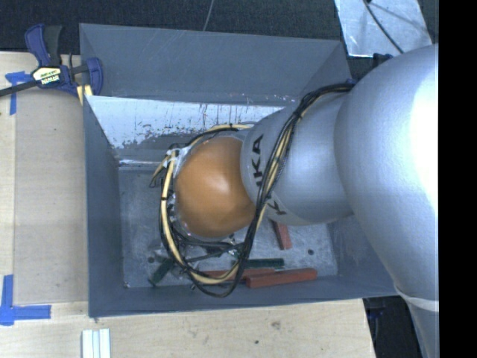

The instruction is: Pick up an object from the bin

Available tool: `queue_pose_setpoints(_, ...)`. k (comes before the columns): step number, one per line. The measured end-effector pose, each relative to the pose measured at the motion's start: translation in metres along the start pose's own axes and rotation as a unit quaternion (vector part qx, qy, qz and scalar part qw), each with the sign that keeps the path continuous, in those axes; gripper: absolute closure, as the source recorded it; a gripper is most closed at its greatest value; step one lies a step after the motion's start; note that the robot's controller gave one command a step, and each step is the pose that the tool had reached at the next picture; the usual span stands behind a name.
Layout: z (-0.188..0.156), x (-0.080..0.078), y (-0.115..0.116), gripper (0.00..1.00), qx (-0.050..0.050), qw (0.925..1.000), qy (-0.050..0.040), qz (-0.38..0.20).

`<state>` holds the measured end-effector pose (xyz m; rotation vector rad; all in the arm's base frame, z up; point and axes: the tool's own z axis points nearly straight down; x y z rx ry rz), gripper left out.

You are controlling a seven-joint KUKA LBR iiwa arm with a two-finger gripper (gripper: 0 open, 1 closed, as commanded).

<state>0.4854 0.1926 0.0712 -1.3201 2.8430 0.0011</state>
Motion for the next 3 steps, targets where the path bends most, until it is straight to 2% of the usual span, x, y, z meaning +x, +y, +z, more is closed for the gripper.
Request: queue_pose_setpoints(3, -0.014, 0.001, 0.001, 1.00, -0.002, 1.0000, 0.0034, 0.000)
